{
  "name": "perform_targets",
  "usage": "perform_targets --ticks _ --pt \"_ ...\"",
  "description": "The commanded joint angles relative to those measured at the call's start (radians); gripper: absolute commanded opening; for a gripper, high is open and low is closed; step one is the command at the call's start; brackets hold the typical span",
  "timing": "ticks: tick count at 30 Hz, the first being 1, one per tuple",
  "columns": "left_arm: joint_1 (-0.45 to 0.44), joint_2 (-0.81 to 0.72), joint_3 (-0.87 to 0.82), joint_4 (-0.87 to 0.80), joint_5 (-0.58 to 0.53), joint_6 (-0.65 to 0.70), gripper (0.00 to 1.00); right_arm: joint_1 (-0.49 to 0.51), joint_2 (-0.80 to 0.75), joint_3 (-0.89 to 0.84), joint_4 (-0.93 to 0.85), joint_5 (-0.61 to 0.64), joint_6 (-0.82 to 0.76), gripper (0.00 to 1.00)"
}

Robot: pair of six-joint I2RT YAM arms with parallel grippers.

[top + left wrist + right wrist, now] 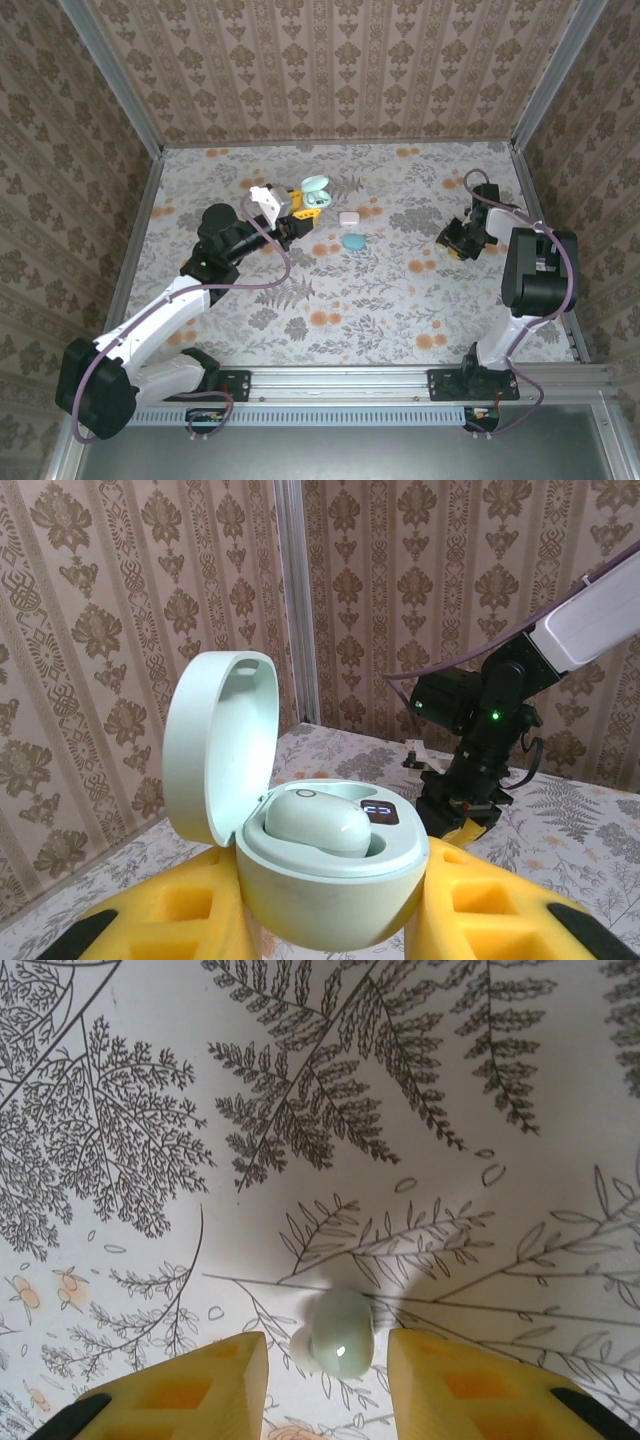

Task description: Insert wireless bluetooth earbuds into charging case

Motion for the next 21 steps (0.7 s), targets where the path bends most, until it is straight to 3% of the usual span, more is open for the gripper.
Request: perform_targets --ticks 1,21 --pt "0.001 -0.001 0.039 -0.012 -0.005 0.001 0.25 -0.005 0.03 0.033 0.016 -0.026 -0.027 0.38" --pt "0.001 -0.007 0.035 -0.019 -0.007 0.001 0.26 0.062 0.056 0.092 -0.012 -0.08 -0.093 0.35"
